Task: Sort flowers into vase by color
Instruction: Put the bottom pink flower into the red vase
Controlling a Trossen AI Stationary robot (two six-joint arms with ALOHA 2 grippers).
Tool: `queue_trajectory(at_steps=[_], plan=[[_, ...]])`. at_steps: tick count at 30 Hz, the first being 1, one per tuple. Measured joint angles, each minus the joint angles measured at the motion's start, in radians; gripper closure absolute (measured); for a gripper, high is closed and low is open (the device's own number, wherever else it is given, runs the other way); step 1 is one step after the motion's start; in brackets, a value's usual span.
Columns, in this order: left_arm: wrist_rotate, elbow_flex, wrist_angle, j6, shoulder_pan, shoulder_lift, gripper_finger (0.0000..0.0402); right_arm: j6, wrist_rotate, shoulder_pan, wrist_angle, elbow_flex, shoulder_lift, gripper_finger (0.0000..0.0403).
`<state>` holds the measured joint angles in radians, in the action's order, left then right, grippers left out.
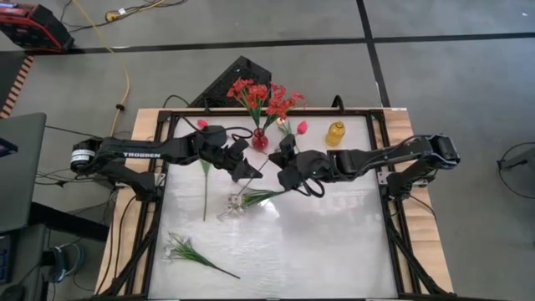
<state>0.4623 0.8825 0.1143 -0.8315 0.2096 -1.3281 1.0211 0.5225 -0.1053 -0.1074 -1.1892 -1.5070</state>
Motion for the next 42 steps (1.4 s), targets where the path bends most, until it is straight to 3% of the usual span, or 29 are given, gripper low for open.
queue_trajectory(at_steps=[4, 7, 15, 19, 25, 32, 42], plan=[[-0.053, 0.000, 0.000, 0.027, 0.005, 0.000, 0.0401, -0.031, 0.000, -0.016, 0.023, 0.000, 0.014, 0.0308], [-0.095, 0.000, -0.003, 0.073, 0.020, 0.000, 0.0401, -0.254, -0.042, -0.022, 0.002, 0.000, 0.049, 0.0292], [-0.269, 0.000, 0.097, 0.235, 0.022, 0.000, 0.0401, -0.837, -0.591, 0.106, -0.270, 0.000, 0.193, 0.0261], [-0.265, 0.000, 0.303, 0.419, -0.017, 0.000, 0.0401, -0.967, -0.741, 0.162, -0.237, 0.000, 0.203, 0.0260], [-0.265, 0.000, 0.544, 0.653, -0.083, 0.000, 0.0401, -0.990, -0.788, 0.195, -0.096, 0.000, 0.206, 0.0266], [-0.268, 0.001, 0.553, 0.705, -0.115, 0.001, 0.0401, -1.117, -0.809, 0.213, 0.325, -0.001, 0.199, 0.0268], [-0.315, 0.001, 0.552, 0.719, -0.124, 0.001, 0.0401, -1.147, -0.801, 0.220, 0.351, -0.001, 0.144, 0.0269]])
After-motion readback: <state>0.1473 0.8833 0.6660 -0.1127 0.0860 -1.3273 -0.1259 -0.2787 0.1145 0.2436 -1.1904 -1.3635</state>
